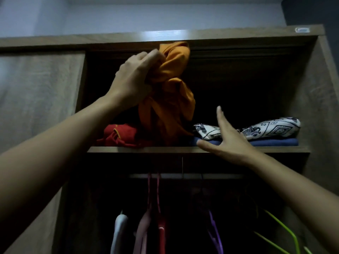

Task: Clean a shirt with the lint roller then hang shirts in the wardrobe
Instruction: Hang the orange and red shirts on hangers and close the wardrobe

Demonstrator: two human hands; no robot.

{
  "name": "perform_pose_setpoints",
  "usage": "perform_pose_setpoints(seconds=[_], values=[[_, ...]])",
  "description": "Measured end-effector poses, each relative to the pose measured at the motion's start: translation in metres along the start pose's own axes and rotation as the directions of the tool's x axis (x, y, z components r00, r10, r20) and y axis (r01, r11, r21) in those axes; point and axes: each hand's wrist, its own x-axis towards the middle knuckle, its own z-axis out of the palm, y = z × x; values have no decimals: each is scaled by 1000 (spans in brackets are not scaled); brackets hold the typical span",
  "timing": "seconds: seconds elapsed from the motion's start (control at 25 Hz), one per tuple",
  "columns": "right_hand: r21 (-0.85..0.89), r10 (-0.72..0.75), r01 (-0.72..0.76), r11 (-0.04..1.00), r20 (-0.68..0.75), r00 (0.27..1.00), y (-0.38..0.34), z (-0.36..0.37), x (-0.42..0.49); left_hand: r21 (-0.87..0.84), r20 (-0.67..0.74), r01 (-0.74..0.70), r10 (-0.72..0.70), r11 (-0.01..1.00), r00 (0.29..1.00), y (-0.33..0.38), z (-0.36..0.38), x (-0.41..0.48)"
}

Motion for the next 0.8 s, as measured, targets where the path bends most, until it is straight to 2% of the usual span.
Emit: perform_pose_setpoints(seconds=[0.08,0.16,0.2,0.28,0.32,0.4,0.48,0.6,0.68,0.76,0.8], values=[[155,-57,88,984,-197,979,-32,-4,-19,-36,-91,30,-33,999,995,15,-23,-5],[192,-138,224,956,-378,915,-65,-14,-37,-157,-125,87,-107,984,986,32,-42,-11],[177,-191,295,939,-443,876,-80,-19,-45,-246,-95,140,-168,959,981,40,-51,-14],[80,-307,389,918,-479,822,-101,-20,-63,-408,21,267,-284,873,959,54,-64,-28],[32,-347,405,914,-457,819,-104,-18,-71,-470,84,314,-313,825,946,61,-68,-36],[-6,-339,360,933,-353,872,-102,-10,-90,-550,282,457,-360,699,889,73,-68,-59],[7,-249,257,966,-227,942,-88,-4,-111,-562,516,656,-406,504,754,87,-61,-89],[-29,-160,160,987,17,987,-70,1,-148,-491,762,830,-333,263,556,110,-45,-138],[-89,-139,153,984,146,980,-67,3,-170,-390,860,904,-281,176,426,119,-32,-171],[-190,-102,137,972,179,978,-65,1,-186,-267,939,955,-191,127,287,127,-23,-200],[-227,-65,104,968,175,982,-61,-2,-193,-222,963,973,-142,70,230,129,-18,-214]])
